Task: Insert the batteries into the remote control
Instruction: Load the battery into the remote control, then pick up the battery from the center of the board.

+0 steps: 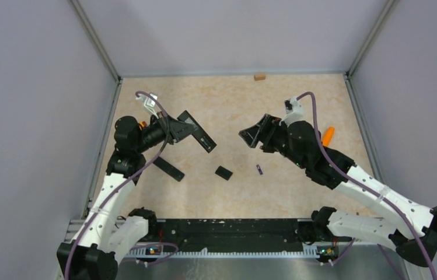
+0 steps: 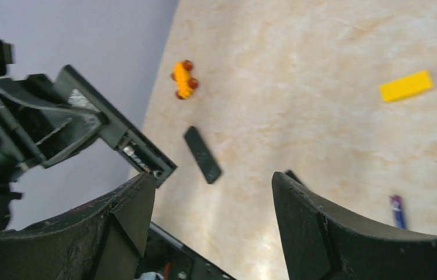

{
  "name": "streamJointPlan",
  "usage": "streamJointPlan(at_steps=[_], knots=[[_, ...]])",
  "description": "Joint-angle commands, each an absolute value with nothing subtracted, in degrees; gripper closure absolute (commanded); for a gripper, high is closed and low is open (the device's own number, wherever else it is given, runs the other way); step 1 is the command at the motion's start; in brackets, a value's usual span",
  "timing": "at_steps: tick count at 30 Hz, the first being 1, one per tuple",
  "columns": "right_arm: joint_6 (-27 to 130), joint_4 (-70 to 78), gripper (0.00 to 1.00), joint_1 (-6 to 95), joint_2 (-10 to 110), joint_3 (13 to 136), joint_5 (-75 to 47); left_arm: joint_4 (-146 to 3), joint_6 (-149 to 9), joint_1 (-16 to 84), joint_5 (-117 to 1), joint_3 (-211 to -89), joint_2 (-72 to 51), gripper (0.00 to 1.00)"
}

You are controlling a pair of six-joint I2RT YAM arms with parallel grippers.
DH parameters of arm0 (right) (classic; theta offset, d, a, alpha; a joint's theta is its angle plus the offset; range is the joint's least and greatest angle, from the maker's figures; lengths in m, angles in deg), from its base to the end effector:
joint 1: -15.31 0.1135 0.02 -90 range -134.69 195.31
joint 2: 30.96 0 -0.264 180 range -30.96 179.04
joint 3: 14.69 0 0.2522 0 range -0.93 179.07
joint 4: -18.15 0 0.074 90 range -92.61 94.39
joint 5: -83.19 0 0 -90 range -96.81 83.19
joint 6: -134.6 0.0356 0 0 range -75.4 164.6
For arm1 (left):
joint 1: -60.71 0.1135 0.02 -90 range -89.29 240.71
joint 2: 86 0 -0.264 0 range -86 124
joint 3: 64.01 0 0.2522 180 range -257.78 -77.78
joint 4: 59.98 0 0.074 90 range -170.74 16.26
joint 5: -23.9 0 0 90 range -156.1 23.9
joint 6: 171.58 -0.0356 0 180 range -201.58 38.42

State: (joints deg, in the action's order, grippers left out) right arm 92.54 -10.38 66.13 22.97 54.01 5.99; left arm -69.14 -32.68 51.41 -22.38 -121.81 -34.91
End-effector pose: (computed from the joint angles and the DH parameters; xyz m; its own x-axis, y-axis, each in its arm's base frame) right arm 0.1413 0.1609 0.3653 -0.5609 0.4577 -0.6898 -0.3037 0.6613 0.6858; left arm 0.1976 -0.0573 0.3441 -0.6292 -0.4488 -0.6345 0.4929 0.4007 -0.7723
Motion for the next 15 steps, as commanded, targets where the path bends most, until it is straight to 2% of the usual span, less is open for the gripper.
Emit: streamJointPlan(at_steps=[1, 8, 9, 10, 12, 15], knots=[[86.36, -27.62, 0.26, 65.72, 24.76, 58.06, 15.83, -72.48, -39.99, 51.48, -26.64, -119.95, -38.64, 1.00], [87.82, -36.98, 0.26, 65.60, 30.47, 57.70, 26.88, -79.89, -43.04, 51.48, -28.07, -119.95, -41.33, 1.00], [88.74, -38.97, 0.24, 65.58, 31.19, 58.05, 27.82, -80.20, -43.12, 51.48, -27.52, -120.22, -41.41, 1.00], [89.15, -40.28, 0.15, 65.65, 31.66, 58.01, 28.44, -80.57, -43.20, 51.48, -27.01, -120.65, -41.36, 1.00], [90.03, -42.39, 0.10, 65.61, 32.41, 57.31, 29.65, -80.45, -43.16, 51.48, -26.54, -120.86, -41.43, 1.00], [89.81, -42.39, 0.15, 65.24, 33.26, 55.71, 30.04, -80.09, -43.05, 51.48, -25.95, -120.57, -41.34, 1.00]])
